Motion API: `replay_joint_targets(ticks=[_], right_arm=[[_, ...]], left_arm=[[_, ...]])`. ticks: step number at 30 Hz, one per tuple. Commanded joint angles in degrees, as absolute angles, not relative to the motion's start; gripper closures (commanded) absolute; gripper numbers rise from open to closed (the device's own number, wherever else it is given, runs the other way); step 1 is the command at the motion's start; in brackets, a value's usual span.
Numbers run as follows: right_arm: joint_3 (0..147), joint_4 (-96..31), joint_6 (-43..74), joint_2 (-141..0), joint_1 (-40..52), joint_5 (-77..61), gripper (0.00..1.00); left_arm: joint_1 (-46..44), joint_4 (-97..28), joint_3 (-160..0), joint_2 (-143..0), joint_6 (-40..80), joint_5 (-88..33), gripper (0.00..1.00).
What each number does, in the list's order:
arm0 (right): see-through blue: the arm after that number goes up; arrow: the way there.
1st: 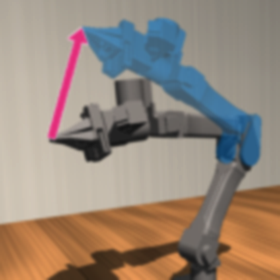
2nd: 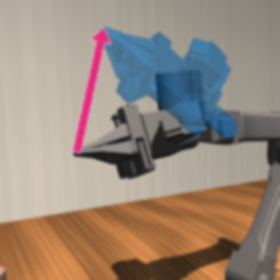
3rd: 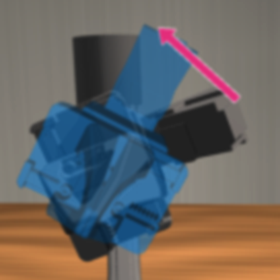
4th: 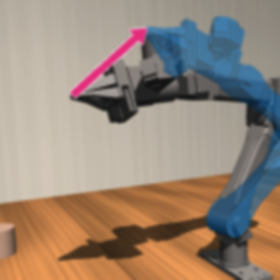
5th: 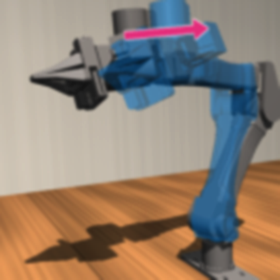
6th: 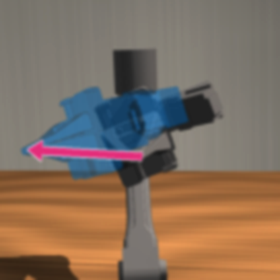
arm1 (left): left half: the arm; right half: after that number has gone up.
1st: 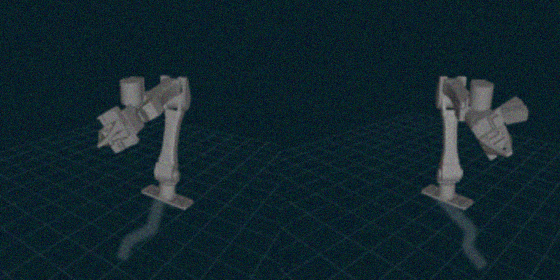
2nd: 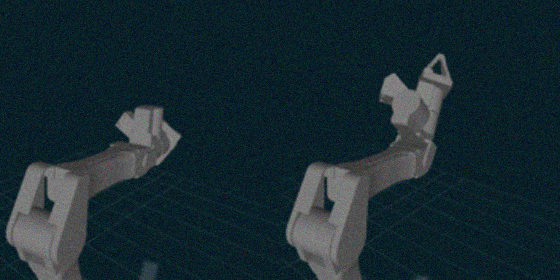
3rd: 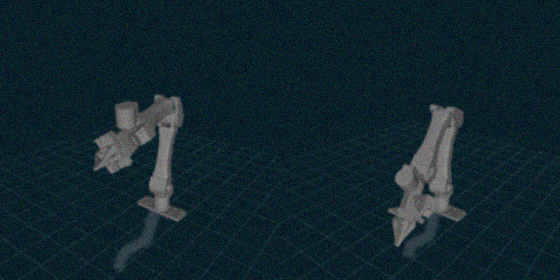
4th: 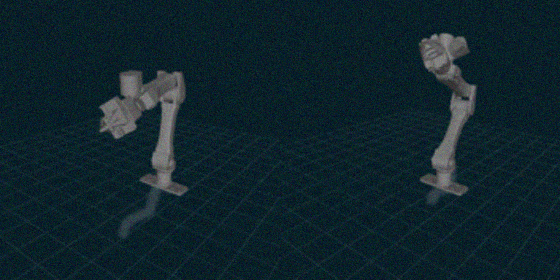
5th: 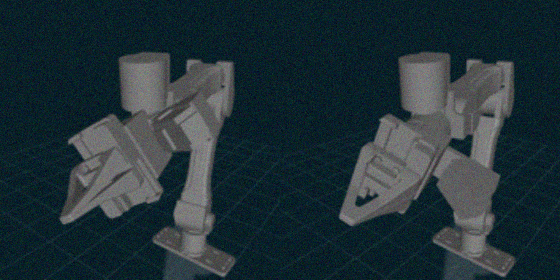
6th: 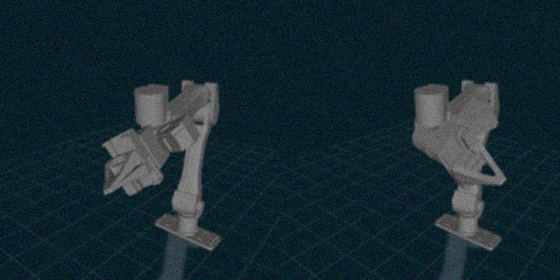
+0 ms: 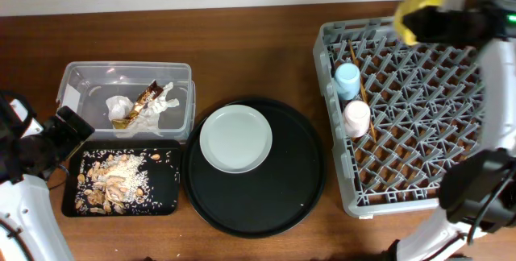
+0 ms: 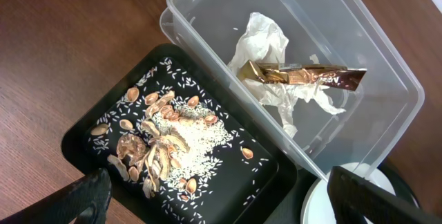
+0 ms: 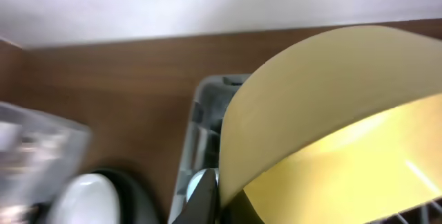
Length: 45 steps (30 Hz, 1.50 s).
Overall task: Sort waste into correct bins and load items into the dishwasher rack
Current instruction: 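Lower the yellow bowl into the rack and open the right gripper, then reach the right gripper left to the white plate on the round tray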
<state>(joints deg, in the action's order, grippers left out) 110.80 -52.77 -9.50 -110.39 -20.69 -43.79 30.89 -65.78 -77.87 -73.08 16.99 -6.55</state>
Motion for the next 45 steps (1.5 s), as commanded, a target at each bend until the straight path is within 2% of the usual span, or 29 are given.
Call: replay_joint_targets(ticks=[1, 4, 15, 20, 27, 28, 29, 31, 34, 35, 40, 45], right_arm=[[110.15, -53.41, -15.35, -115.39, -26.48, -71.79, 0.96], [110.15, -52.86, -19.55, -121.75, -29.93, -88.97, 0.96], [110.15, -52.12, -19.05, -130.08, -30.15, -84.84, 0.96], [110.15, -57.23, -19.09, -132.31, -30.72, -75.83, 0.96], [110.15, -66.89, -19.07, -132.49, -36.21, -72.77, 0.94], [110.15, -68.58, -19.05, -132.49, -37.30, -72.77, 0.89], [110.15, -70.02, -19.05, -132.49, -38.28, -72.82, 0.78], [110.17, -74.59, -19.05, -132.42, -41.54, -72.73, 0.38], [110.17, -77.52, -17.39, -132.38, -44.45, -70.22, 0.05], [110.17, -77.89, -15.88, -132.31, -45.32, -68.51, 0.01], [110.21, -79.92, -10.52, -129.73, -48.03, -58.06, 0.01], [110.21, -80.14, -10.37, -121.47, -41.41, -51.64, 0.01]], left_arm=[[31.20, -65.76, -77.78, -72.77, 17.52, -5.96, 0.01], [31.20, -65.76, -77.78, -72.77, 17.54, -5.93, 0.01], [31.20, -65.76, -77.78, -72.77, 17.52, -5.93, 0.01], [31.20, -65.76, -77.78, -72.77, 17.52, -5.96, 0.01], [31.20, -65.76, -77.78, -72.77, 17.52, -5.93, 0.01], [31.20, -65.76, -77.78, -72.79, 17.52, -5.96, 0.01], [31.20, -65.76, -77.78, -72.77, 17.52, -5.96, 0.01], [31.20, -65.76, -77.78, -72.79, 17.52, -5.93, 0.01], [31.20, -65.76, -77.78, -72.77, 17.54, -5.93, 0.01], [31.20, -65.76, -77.78, -72.77, 17.52, -5.93, 0.01], [31.20, -65.76, -77.78, -72.77, 17.54, -5.93, 0.01], [31.20, -65.76, -77.78, -72.77, 17.54, -5.93, 0.01]])
